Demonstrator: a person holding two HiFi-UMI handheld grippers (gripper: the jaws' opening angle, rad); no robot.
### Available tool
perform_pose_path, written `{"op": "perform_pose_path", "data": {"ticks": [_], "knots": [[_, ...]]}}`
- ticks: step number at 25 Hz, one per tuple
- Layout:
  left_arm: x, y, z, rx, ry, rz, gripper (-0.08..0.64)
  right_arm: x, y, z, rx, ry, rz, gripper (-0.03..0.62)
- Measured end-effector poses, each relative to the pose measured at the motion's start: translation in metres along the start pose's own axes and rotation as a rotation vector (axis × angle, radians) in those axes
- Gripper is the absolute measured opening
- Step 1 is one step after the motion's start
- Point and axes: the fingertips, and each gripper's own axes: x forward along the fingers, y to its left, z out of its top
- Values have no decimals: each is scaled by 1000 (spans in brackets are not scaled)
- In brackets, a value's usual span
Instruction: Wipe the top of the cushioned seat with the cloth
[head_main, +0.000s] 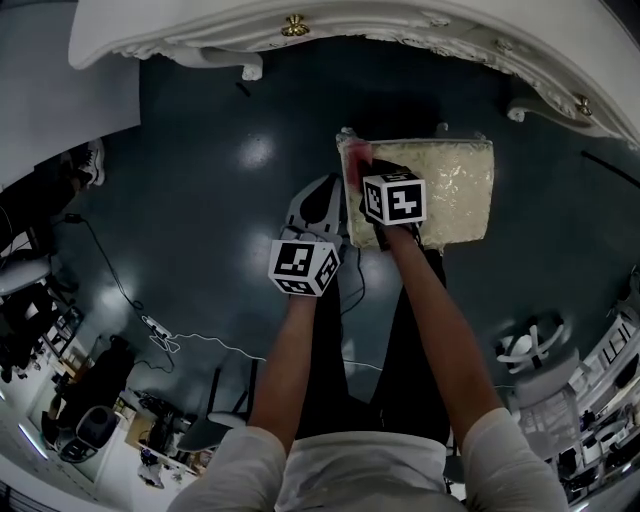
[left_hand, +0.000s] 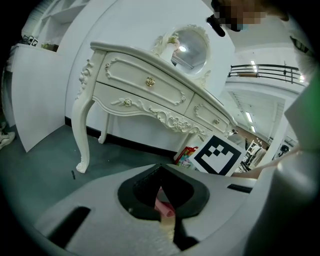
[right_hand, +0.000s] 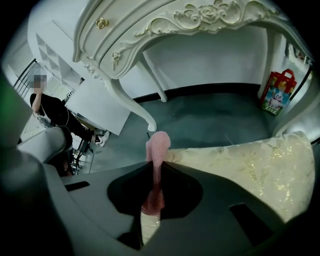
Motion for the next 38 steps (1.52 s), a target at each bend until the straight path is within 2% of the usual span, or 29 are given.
{"op": "perform_pose_path", "data": {"ticks": [5,20,25,30,38], "knots": [[9,-21,1,18,1,-18,11,-12,-18,-1,-10,-16,-12,29],[46,-71,-8,55,27,-63,11,-50,-82,-3,52,-54,-51,29],[60,-91,-14,64,38,-88,11,-67,-115,-6,72,-68,-84,29],[77,-117,-24,72,51,-120,11,-88,-150,-8,156,-100,-111,29],[99,-159,-38,66,64,-162,11,-119,-203,-14,170,-125,-148,29]]}}
